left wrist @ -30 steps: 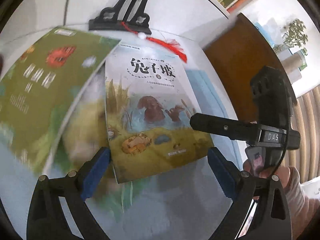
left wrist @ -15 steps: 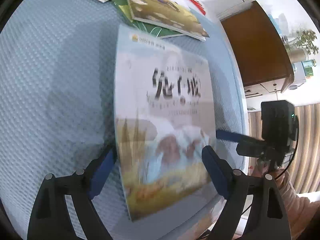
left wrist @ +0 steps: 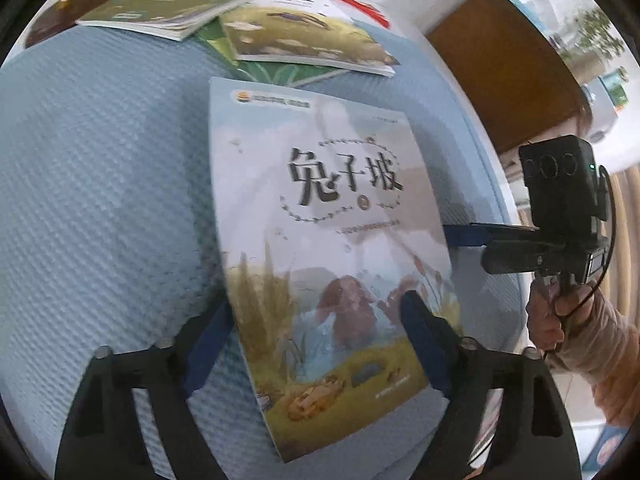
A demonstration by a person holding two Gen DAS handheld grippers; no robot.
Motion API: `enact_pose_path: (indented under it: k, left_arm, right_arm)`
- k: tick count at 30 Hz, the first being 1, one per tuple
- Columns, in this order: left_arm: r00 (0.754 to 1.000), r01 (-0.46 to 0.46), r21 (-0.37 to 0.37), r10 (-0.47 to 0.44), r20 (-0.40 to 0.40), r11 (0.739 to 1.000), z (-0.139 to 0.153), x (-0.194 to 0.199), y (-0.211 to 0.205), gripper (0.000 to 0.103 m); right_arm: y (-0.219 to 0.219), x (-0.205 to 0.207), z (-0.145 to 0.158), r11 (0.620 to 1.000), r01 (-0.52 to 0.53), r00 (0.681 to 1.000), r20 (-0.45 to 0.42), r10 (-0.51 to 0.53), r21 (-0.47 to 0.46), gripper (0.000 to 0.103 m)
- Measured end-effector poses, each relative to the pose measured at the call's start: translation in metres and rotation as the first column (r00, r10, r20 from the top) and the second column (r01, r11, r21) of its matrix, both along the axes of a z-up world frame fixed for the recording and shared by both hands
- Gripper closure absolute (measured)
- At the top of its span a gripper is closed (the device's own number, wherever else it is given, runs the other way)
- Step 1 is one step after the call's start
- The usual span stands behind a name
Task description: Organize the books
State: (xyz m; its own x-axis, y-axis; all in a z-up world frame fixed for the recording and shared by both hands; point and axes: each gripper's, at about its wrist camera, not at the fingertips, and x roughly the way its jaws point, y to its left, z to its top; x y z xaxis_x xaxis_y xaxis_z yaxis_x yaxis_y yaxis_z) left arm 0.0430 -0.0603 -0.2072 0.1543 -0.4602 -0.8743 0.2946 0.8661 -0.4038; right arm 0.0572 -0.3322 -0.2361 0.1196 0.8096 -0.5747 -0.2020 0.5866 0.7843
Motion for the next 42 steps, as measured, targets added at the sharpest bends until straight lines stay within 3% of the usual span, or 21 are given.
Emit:
enact_pose_path:
  k: [4, 6, 8, 11, 19, 29, 36, 40, 42]
  left_arm:
    - [0.998, -0.053, 0.019, 0.053, 0.014, 0.998, 0.002, -0.003, 0.015, 0.052]
    - [0.998, -0.065, 0.027, 0.065, 0.017, 0.998, 0.002, -0.004, 0.019, 0.056]
    - [0.997, -0.075, 0.041, 0.074, 0.024, 0.996, 0.003, -0.006, 0.021, 0.06]
    - [0.995, -0.096, 0.058, 0.094, 0.041, 0.994, 0.004, -0.009, 0.022, 0.067]
    - [0.989, -0.145, 0.049, 0.142, 0.045, 0.988, 0.004, -0.014, 0.032, 0.071]
    - [0.991, -0.131, 0.047, 0.129, 0.043, 0.99, 0.004, -0.012, 0.029, 0.071]
    - [0.993, -0.111, 0.034, 0.11, 0.037, 0.993, 0.002, -0.008, 0.027, 0.071]
    - [0.994, -0.11, 0.024, 0.109, 0.023, 0.994, 0.002, -0.006, 0.028, 0.071]
    - [0.994, -0.109, -0.025, 0.109, -0.019, 0.994, 0.0, -0.005, 0.033, 0.071]
  right_arm:
    - [-0.001, 0.008, -0.002, 0.999, 0.037, 0.999, 0.032, -0.036, -0.005, 0.037]
    - [-0.002, 0.012, -0.003, 0.998, 0.067, 0.997, 0.04, -0.066, -0.019, 0.049]
    - [-0.009, 0.013, -0.009, 0.994, 0.106, 0.994, 0.021, -0.106, -0.013, 0.071]
    - [-0.02, 0.016, -0.019, 0.99, 0.142, 0.99, -0.002, -0.142, -0.005, 0.089]
    - [-0.029, 0.005, -0.025, 0.991, 0.127, 0.988, -0.091, -0.123, 0.044, 0.089]
    - [-0.025, -0.034, -0.03, 0.988, 0.116, 0.971, -0.219, -0.092, 0.1, 0.08]
    - [-0.017, -0.02, -0.029, 0.972, 0.199, 0.967, -0.185, -0.174, 0.128, 0.08]
    - [-0.019, -0.046, -0.03, 0.97, 0.194, 0.963, -0.218, -0.16, 0.146, 0.077]
    - [-0.02, -0.053, -0.03, 0.968, 0.204, 0.963, -0.206, -0.172, 0.148, 0.079]
